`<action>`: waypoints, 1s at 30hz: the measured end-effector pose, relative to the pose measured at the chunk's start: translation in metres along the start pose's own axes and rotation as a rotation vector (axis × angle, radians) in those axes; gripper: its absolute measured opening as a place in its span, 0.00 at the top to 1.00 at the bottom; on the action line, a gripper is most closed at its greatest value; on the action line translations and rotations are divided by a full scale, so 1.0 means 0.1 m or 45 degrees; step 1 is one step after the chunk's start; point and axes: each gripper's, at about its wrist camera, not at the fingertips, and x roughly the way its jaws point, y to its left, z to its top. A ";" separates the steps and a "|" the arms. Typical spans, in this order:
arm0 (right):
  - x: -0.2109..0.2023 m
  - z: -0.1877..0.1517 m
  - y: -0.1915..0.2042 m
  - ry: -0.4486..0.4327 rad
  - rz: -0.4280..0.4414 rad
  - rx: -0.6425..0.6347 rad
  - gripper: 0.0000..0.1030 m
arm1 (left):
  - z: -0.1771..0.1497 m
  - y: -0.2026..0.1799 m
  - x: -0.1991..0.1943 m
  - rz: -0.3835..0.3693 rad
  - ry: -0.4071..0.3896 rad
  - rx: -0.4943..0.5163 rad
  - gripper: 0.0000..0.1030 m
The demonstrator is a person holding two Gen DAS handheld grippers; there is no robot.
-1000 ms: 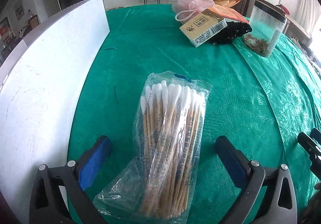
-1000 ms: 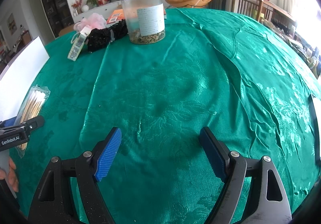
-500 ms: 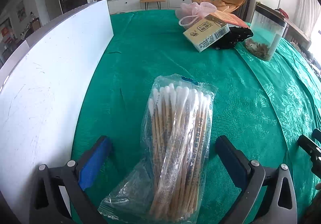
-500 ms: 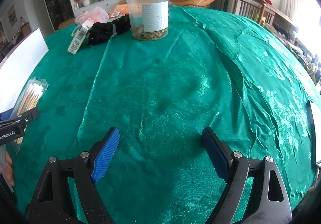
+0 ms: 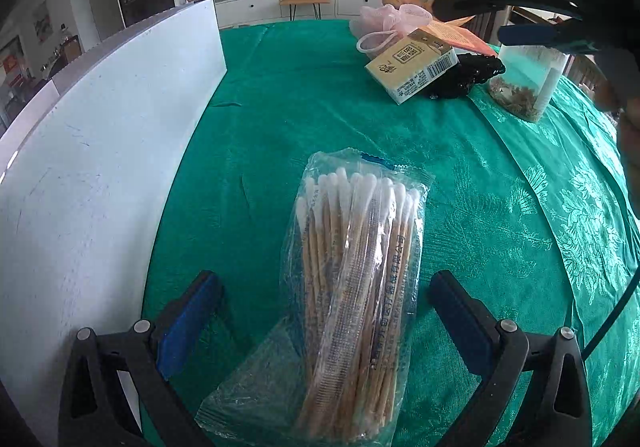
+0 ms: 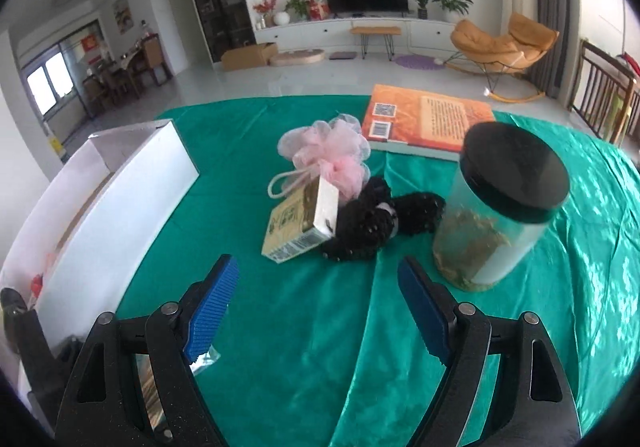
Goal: Organize soft objects
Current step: 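Grasp the yellow tissue pack with the right tool while the left tool holds the swab pack, then set the tissue pack back on the table and open the right tool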
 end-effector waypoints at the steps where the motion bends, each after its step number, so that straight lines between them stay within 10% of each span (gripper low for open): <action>1: 0.14 0.11 0.06 0.022 -0.003 -0.035 0.19 | 0.00 0.00 0.00 -0.001 0.000 0.000 0.00; 6: 0.80 0.30 0.21 0.211 -0.001 -0.112 0.20 | 0.00 0.00 0.00 0.000 0.000 0.000 0.00; 8: 0.91 0.22 0.18 0.269 0.004 -0.089 0.64 | 0.00 0.00 0.00 0.000 0.000 0.000 0.00; 11: 0.68 0.11 0.11 0.218 0.092 -0.027 0.71 | 0.00 0.00 0.00 0.000 0.000 0.001 0.00; 18: -0.45 -0.48 -0.34 -0.013 0.166 0.221 0.72 | 0.01 0.00 0.01 0.000 0.000 0.001 0.00; 24: -0.81 -1.05 -1.57 -0.165 0.011 0.704 0.72 | 0.01 0.00 0.01 0.000 0.000 0.000 0.00; 30: -0.84 -1.48 -2.14 -0.123 -0.183 0.924 0.35 | 0.01 0.00 0.01 0.001 0.000 0.000 0.00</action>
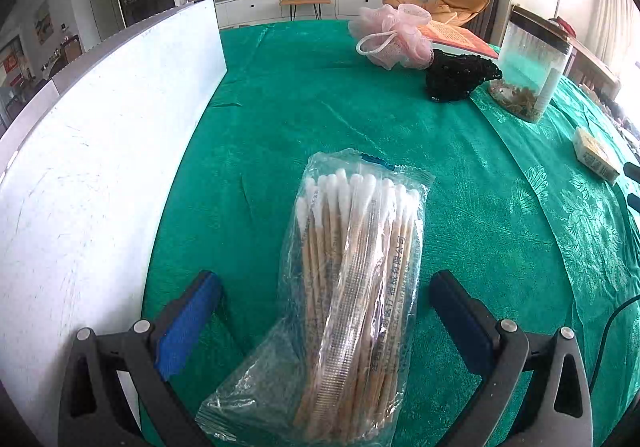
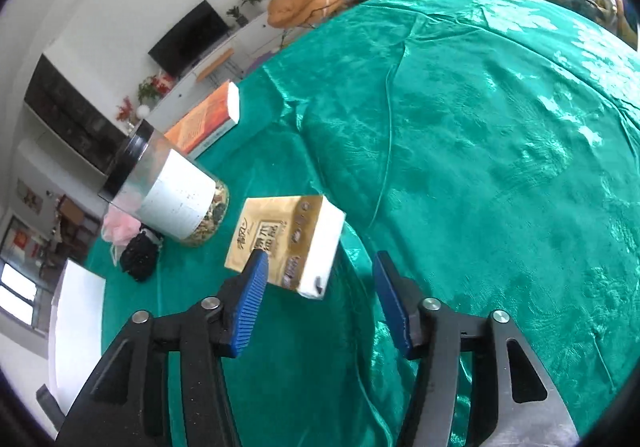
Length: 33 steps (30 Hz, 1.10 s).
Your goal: Organize soft objects
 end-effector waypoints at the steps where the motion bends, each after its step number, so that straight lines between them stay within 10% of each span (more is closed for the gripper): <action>1: -0.10 -0.10 0.00 -0.034 -0.004 -0.025 0.35 | 0.00 0.00 0.00 0.000 0.000 -0.001 0.00; 11: -0.13 -0.72 0.54 0.017 -0.215 -0.552 0.32 | 0.00 0.00 0.00 -0.001 0.000 0.000 0.00; 33: -0.03 -0.80 0.57 0.071 -0.224 -0.584 0.23 | 0.00 0.01 0.00 -0.001 0.000 0.000 0.00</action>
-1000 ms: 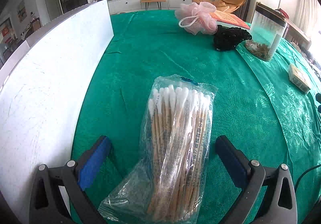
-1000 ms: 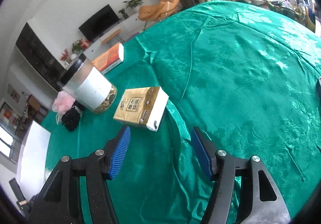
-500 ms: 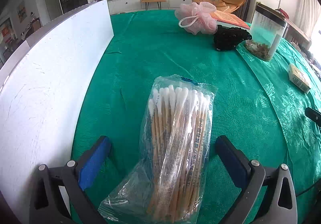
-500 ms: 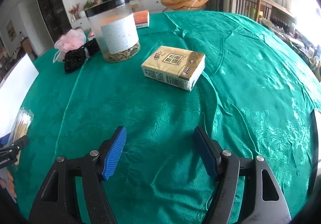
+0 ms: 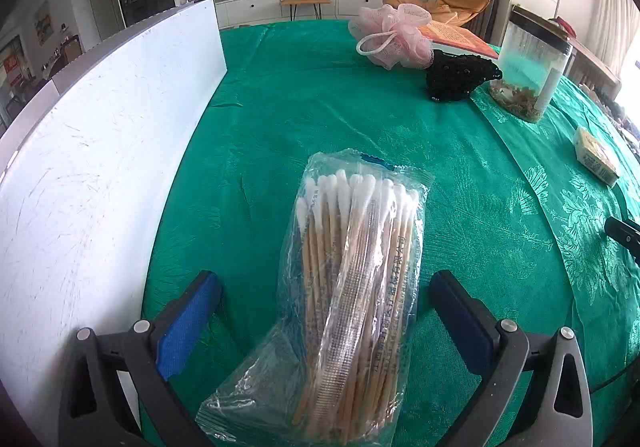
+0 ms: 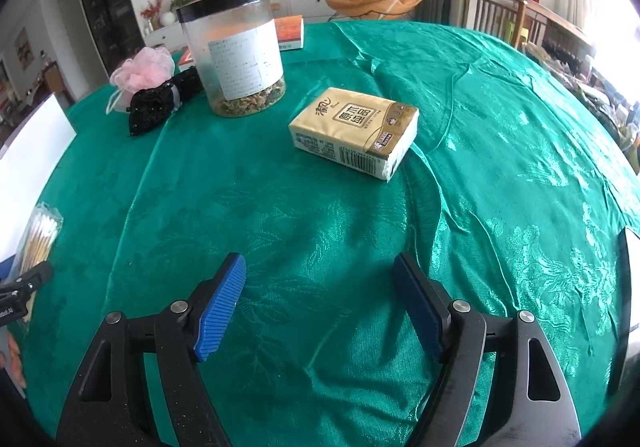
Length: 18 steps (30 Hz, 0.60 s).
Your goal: Organize soft objects
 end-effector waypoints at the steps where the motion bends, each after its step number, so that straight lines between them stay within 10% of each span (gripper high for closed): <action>1: 0.00 0.00 0.00 0.001 0.000 -0.002 0.23 | 0.00 0.00 0.00 0.000 0.000 0.000 0.00; 18: 0.02 0.00 0.03 0.012 -0.007 -0.026 0.20 | 0.00 0.00 0.00 0.000 0.000 0.000 0.00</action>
